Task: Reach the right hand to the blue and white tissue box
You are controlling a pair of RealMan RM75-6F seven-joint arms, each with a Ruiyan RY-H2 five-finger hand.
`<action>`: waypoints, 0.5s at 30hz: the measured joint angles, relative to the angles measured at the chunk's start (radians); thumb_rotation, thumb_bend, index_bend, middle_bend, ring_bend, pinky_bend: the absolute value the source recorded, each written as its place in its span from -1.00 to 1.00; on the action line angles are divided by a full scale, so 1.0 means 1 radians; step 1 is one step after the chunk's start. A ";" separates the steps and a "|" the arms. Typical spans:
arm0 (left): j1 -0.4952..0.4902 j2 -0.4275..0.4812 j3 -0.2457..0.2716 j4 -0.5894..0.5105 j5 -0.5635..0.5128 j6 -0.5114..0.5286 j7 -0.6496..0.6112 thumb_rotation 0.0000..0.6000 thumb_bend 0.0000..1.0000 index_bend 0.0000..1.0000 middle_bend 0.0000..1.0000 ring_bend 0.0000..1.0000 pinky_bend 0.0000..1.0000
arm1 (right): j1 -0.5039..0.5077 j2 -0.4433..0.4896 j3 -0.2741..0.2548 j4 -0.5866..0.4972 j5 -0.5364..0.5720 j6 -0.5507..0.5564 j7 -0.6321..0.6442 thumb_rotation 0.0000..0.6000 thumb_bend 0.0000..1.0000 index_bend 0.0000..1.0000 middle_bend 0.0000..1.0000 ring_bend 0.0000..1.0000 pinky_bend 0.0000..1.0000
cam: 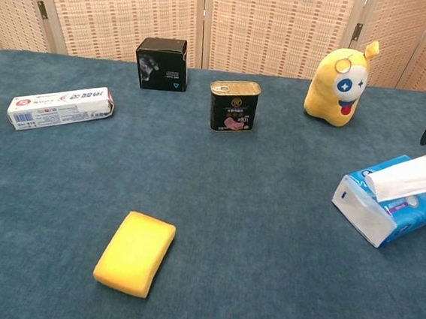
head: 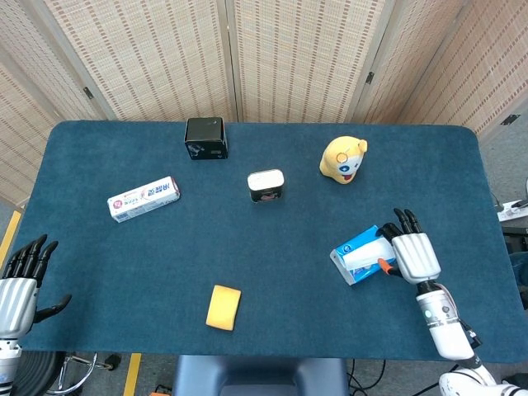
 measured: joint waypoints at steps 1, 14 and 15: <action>0.000 0.000 0.000 0.000 0.001 0.000 0.001 1.00 -0.53 -1.00 -1.00 -1.00 -0.73 | 0.003 -0.004 0.000 0.003 0.009 -0.007 -0.005 1.00 -0.64 -0.14 -0.31 -1.00 -0.96; 0.001 -0.002 0.003 0.001 0.010 0.007 -0.005 1.00 -0.53 -1.00 -1.00 -1.00 -0.73 | 0.021 -0.067 -0.006 0.102 0.011 0.010 0.025 1.00 -0.21 0.37 0.12 -0.71 -0.80; 0.001 -0.002 0.003 0.002 0.010 0.007 -0.005 1.00 -0.53 -1.00 -1.00 -1.00 -0.73 | 0.020 -0.068 -0.007 0.103 0.005 0.019 0.030 1.00 -0.21 0.37 0.13 -0.70 -0.79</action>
